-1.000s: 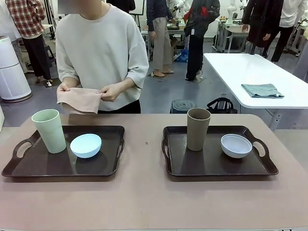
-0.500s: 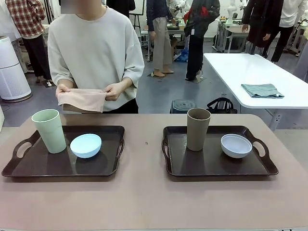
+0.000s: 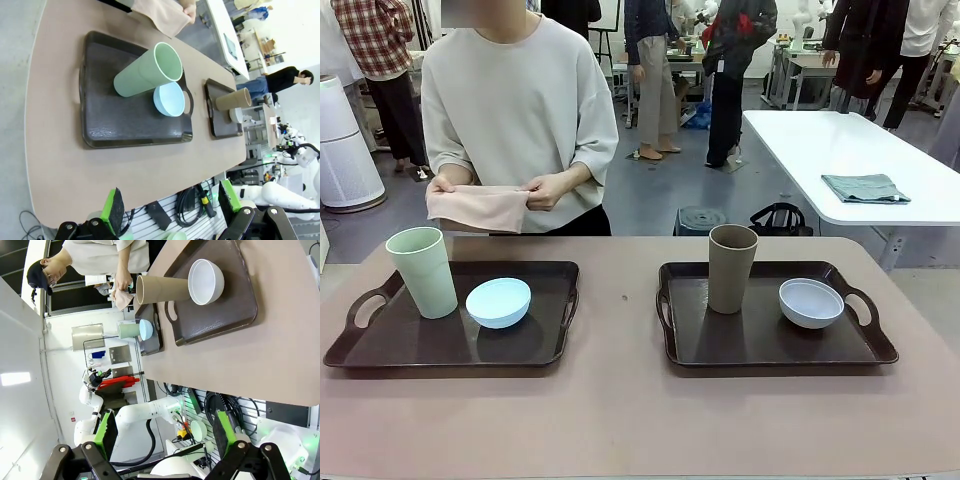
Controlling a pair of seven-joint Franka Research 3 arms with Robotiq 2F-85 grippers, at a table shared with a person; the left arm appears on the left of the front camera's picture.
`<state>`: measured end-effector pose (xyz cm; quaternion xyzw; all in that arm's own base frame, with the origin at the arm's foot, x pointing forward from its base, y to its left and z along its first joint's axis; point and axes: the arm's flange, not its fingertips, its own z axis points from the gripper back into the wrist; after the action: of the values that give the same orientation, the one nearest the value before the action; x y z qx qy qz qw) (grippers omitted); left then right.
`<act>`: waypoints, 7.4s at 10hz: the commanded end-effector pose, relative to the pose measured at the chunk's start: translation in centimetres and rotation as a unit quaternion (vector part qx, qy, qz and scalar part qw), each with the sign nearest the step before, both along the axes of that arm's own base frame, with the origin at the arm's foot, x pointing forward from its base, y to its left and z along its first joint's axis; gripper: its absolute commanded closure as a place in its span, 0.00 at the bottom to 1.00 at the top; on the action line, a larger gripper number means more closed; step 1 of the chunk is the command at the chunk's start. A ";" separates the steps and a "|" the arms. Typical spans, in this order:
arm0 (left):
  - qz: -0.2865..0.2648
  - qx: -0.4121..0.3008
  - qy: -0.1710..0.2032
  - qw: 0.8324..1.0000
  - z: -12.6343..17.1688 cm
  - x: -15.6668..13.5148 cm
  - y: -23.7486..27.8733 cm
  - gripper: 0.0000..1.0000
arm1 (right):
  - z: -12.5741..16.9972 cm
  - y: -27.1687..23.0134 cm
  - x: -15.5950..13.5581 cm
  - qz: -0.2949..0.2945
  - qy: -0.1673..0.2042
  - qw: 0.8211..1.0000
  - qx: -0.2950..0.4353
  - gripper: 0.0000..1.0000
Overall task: Set up a tray with a mat and arrange the tableware.
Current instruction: Pick up the Picnic Bowl and Reusable plastic cup from the Handle tray in front of the human's position and hold them in the air.
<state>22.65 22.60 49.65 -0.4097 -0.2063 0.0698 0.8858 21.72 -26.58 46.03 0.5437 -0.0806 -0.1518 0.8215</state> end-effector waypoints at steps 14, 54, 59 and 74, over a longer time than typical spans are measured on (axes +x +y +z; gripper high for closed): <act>-0.047 0.242 -0.088 0.965 5.4 1.4 -2.6 0.00 | 6.3 9.5 6.9 0.059 -0.015 0.984 -0.167 0.00; -0.511 0.244 -0.379 0.732 -0.9 23.7 -10.9 0.00 | -1.1 80.3 26.5 0.276 0.040 0.794 -0.540 0.00; -0.511 0.244 -0.379 0.732 -0.9 23.7 -10.9 0.00 | -1.1 80.3 26.5 0.276 0.040 0.794 -0.540 0.00; -0.510 0.116 -0.441 0.729 -14.1 27.7 -3.9 0.00 | -10.1 84.4 25.0 0.269 -0.029 0.813 -0.516 0.00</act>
<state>49.77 18.48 35.94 -0.3449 -0.3173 -0.6036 0.6451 46.99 57.36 36.22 0.0451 -0.0047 0.1525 0.9873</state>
